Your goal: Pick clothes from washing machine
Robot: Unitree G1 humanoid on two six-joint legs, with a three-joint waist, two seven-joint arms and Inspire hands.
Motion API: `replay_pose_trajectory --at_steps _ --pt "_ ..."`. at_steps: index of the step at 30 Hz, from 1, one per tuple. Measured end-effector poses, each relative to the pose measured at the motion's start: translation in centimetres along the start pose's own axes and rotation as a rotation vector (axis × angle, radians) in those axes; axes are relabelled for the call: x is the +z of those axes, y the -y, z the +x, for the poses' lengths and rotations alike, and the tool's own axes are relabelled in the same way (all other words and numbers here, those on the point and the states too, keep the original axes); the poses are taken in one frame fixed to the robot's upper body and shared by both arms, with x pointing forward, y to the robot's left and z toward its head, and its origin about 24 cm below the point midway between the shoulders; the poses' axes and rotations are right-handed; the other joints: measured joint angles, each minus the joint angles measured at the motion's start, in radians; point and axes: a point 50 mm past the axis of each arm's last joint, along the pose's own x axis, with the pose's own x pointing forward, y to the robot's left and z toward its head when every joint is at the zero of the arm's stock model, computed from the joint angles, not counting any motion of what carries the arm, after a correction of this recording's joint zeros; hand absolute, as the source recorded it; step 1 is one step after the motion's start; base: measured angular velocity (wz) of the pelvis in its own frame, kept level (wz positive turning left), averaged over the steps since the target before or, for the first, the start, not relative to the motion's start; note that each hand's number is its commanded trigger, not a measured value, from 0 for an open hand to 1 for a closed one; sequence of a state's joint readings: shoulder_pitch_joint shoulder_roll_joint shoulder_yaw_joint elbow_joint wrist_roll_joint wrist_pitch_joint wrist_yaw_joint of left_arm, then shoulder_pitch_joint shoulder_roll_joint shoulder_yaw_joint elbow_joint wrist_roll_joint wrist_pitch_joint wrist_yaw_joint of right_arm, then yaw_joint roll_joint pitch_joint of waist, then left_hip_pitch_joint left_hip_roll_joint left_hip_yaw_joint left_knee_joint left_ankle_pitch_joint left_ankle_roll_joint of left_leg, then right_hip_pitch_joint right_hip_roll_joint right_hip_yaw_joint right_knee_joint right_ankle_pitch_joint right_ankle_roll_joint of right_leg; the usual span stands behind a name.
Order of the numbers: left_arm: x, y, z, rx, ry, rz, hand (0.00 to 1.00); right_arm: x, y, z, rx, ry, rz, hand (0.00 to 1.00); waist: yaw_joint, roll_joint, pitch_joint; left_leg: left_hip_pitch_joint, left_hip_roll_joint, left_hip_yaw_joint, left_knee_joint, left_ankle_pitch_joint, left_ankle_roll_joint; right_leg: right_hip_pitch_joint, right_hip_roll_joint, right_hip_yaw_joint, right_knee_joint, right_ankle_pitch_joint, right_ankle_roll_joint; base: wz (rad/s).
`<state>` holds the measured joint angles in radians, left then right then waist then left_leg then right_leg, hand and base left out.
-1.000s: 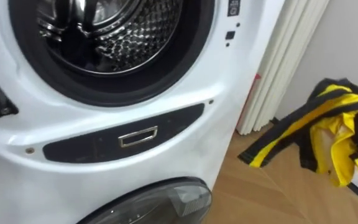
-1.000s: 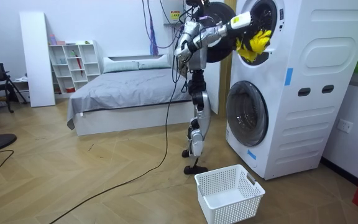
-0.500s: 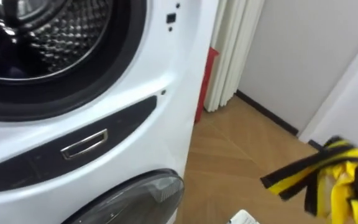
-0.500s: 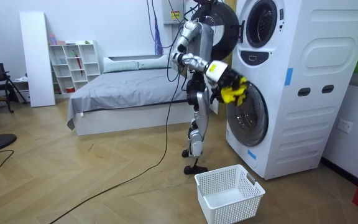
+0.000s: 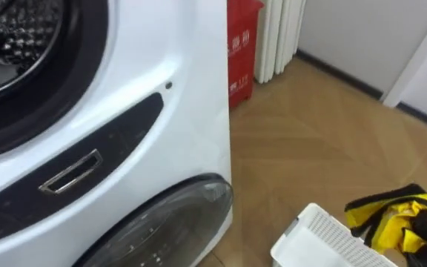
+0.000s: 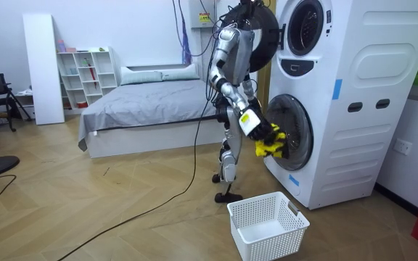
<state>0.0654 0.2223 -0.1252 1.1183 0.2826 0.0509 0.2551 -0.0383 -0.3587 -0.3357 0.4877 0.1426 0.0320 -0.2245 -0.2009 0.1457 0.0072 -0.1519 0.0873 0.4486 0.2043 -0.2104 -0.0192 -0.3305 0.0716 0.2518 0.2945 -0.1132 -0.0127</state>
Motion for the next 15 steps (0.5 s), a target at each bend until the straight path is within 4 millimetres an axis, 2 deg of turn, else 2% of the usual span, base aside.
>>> replay_pose_trajectory --at_steps 2,8,13,15 --pt "1.2 -0.2 0.2 -0.002 0.037 -0.018 0.0 -0.2 -0.4 0.3 -0.016 -0.013 0.011 1.0 0.0 0.008 0.0007 -0.033 -0.013 -0.011 -0.002 0.015 0.008 -0.041 -0.005 -0.004 0.019 -0.004 0.003 0.16" --pt "2.6 -0.3 0.3 -0.007 0.089 -0.068 0.0 -1.5 -0.8 0.5 -0.046 -0.066 0.031 1.0 0.005 0.023 0.0024 -0.09 -0.04 -0.013 0.001 0.026 0.023 -0.124 -0.025 -0.004 0.071 -0.024 0.017 0.04" --pt "3.6 -0.1 0.3 -0.013 0.131 -0.072 0.0 -2.5 -0.5 0.4 -0.086 -0.105 0.095 1.0 0.017 0.037 0.0073 -0.124 -0.052 -0.013 0.001 0.031 0.032 -0.165 -0.037 -0.007 0.098 -0.029 0.023 0.05" --pt "3.7 -0.1 0.3 -0.013 0.136 -0.072 0.0 -2.6 -0.4 0.4 -0.1 -0.108 0.104 1.0 0.017 0.04 0.0068 -0.132 -0.056 -0.013 0.0 0.032 0.033 -0.178 -0.039 -0.007 0.106 -0.034 0.024 0.02"
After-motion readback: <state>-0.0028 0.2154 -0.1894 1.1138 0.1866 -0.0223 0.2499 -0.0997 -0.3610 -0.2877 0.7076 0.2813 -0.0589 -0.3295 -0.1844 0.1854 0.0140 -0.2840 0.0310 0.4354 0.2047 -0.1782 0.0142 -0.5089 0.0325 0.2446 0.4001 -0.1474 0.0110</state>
